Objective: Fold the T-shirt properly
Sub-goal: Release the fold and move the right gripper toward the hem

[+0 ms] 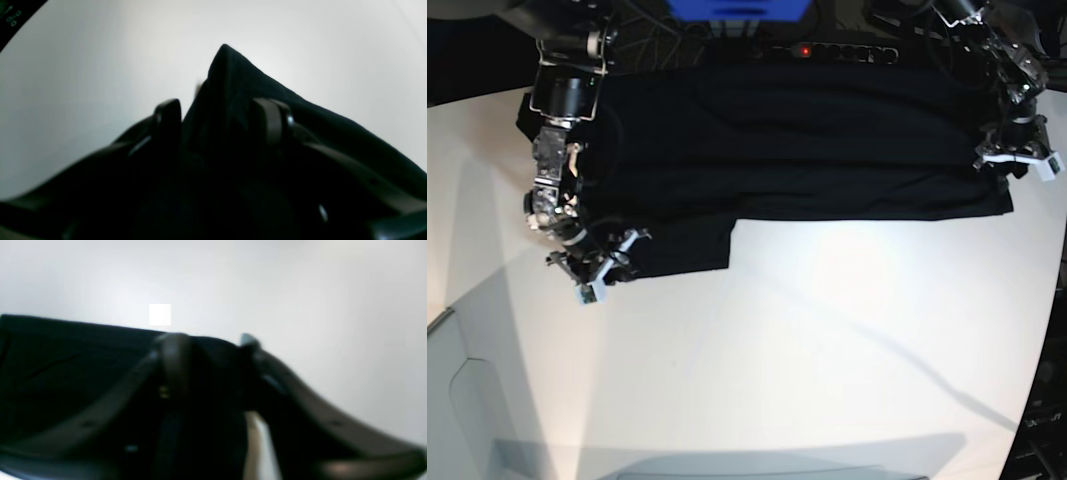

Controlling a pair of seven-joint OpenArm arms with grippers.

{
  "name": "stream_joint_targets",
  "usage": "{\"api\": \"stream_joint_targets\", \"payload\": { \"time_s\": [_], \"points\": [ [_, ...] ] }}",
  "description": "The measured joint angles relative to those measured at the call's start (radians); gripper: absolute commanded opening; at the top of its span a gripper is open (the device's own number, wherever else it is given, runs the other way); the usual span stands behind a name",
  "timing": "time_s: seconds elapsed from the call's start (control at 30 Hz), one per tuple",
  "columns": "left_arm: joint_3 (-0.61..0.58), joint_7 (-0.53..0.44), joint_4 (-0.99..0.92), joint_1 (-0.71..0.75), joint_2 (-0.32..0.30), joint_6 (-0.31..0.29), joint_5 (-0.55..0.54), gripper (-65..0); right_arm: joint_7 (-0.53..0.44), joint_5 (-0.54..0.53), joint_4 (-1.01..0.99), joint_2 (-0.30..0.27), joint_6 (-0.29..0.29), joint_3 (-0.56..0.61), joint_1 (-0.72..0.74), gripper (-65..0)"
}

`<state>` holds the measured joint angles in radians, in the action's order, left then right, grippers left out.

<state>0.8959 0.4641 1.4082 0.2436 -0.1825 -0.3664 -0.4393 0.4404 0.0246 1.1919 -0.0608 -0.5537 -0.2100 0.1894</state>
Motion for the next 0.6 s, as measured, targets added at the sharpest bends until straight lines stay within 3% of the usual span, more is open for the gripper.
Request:
{"api": "stream_joint_targets", "payload": {
  "time_s": [0.07,0.1,0.23,0.43,0.6],
  "points": [
    [0.000,0.000,0.000,0.000,0.000,0.000,0.000,-33.1,0.004,-0.001,0.004,0.001,0.000,0.000,-0.002,-63.1],
    [0.000,0.000,0.000,0.000,0.000,0.000,0.000,-33.1,0.006,-0.005,0.008,0.003,0.000,0.000,-0.004,-65.0],
    [0.002,0.000,0.002,0.000,0.000,0.000,0.000,-33.1,0.038,0.013,0.085,0.006,-0.002,-0.002,-0.045,-65.0],
    [0.111,-0.002,0.093,-0.001,0.001,0.002,-0.006,-33.0,0.046,0.012,0.125,0.006,-0.002,-0.003,-0.063,-65.0],
    [0.106,0.003,0.082,-0.016,-0.010,-0.003,-0.006,-33.0,0.046,0.013,0.126,0.006,-0.002,-0.003,-0.072,-65.0]
  ]
}}
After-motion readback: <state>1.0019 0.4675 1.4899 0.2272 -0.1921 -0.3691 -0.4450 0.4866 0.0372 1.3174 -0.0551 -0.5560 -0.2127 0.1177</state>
